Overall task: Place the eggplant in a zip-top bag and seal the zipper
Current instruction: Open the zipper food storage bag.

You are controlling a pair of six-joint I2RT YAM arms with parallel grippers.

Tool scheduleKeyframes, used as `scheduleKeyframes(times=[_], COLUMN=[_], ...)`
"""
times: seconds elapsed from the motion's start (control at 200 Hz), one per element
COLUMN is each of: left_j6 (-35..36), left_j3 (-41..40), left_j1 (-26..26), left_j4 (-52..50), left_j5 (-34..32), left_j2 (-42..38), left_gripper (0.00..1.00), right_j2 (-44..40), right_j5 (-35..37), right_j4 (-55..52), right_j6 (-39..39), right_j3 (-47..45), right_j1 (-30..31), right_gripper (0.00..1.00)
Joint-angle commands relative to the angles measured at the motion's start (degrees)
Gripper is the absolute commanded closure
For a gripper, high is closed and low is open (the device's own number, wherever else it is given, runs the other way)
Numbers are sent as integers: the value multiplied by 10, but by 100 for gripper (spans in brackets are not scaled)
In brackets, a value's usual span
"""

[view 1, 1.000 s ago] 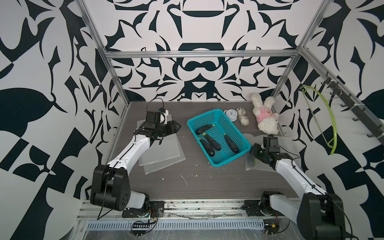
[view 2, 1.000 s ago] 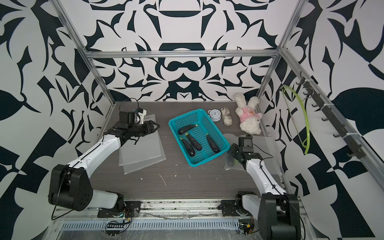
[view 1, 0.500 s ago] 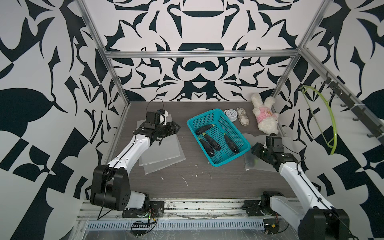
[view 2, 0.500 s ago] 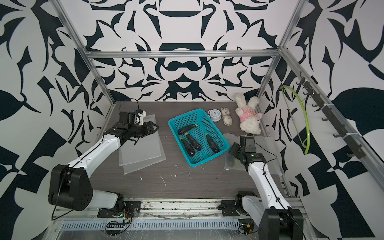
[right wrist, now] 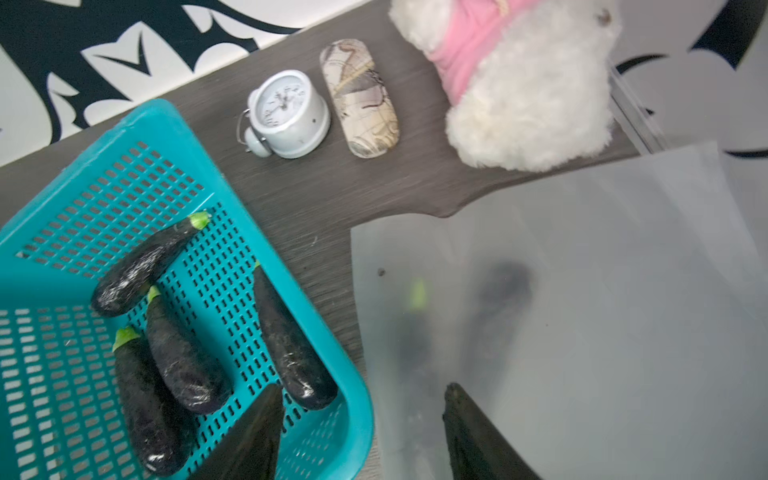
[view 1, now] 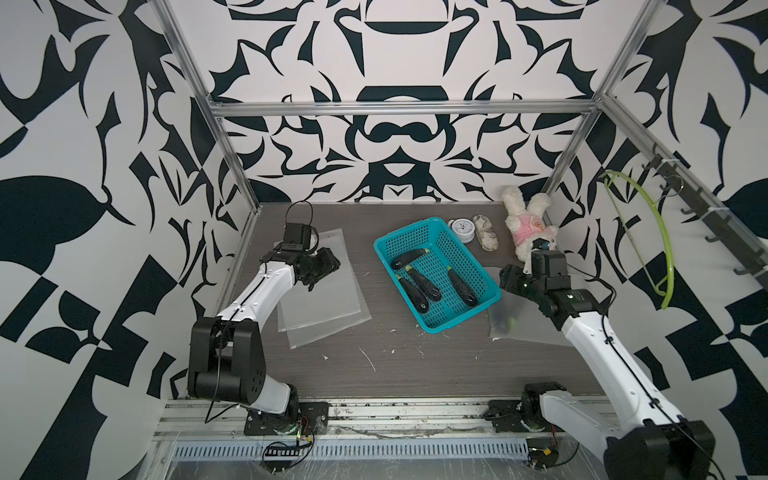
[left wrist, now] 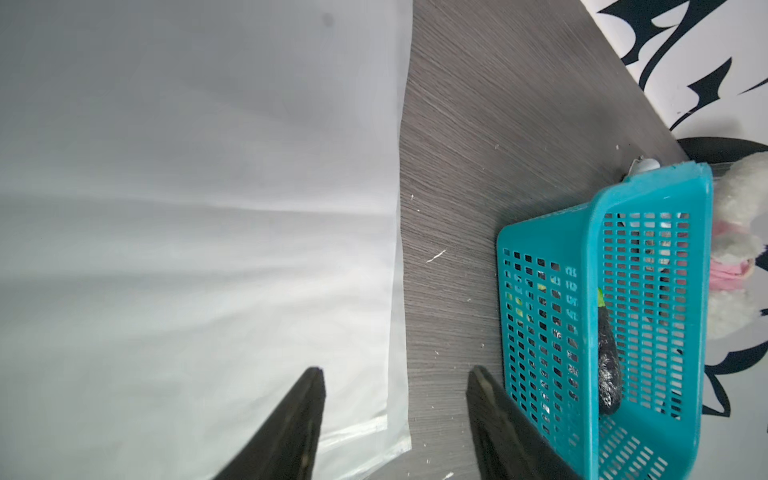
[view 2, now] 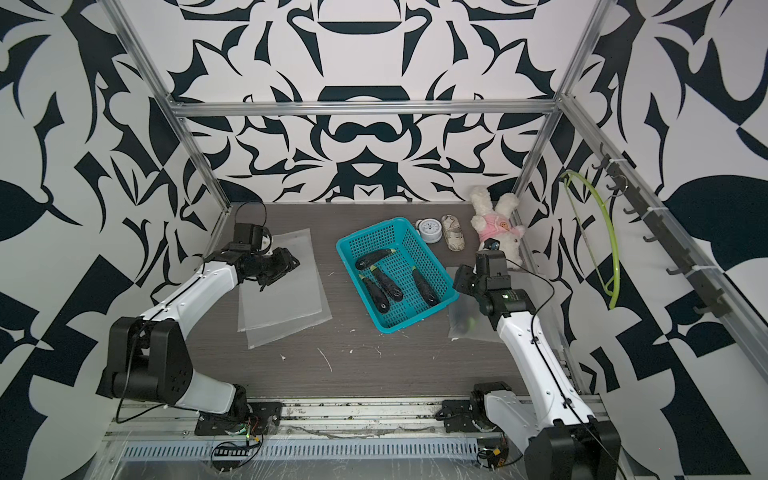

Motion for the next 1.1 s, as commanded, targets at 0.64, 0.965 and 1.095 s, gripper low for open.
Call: scheduleKeyframes(times=[0.64,0.965,1.095], left_j6=[349,634,733], left_j3=[48,37,-11], left_j1=[-3,-1,12], left_j4=[-150,-247,-211], left_j5=[-22,-100,-127], left_j2=[0,38,14], left_gripper=[40,30,24], right_j2=[133,166,172], right_j5=[-230,-278,-292], right_j4=[131,187,207], right_j6=[-142,-131,-120], right_j3=[65,39,28], right_j1=[156,156,156], right_gripper=[37,33,32])
